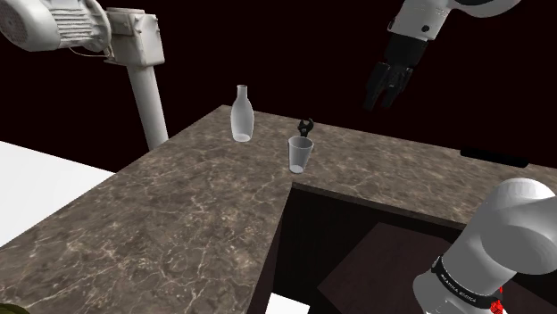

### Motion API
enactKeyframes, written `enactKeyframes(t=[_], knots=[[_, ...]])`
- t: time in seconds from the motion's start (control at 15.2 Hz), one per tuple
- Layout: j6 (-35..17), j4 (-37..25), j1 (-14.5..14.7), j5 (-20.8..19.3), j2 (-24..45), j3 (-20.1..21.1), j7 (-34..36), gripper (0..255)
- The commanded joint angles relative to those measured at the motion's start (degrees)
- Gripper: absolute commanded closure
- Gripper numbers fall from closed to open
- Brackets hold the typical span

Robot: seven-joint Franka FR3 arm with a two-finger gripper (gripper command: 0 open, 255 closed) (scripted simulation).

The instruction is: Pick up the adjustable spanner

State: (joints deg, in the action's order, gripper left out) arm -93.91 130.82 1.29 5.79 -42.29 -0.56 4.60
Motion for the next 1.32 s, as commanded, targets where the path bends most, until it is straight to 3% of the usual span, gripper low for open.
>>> enactKeyframes(t=[0.0, 0.66, 1.25], knots=[[0.0, 0.0, 0.0, 0.0, 0.0, 0.0, 0.0, 0], [-17.8, 0.2, 2.4, -2.7, 14.5, -7.5, -19.6, 0], [-29.7, -8.2, 5.3, 1.0, 32.4, -12.8, -37.8, 0]])
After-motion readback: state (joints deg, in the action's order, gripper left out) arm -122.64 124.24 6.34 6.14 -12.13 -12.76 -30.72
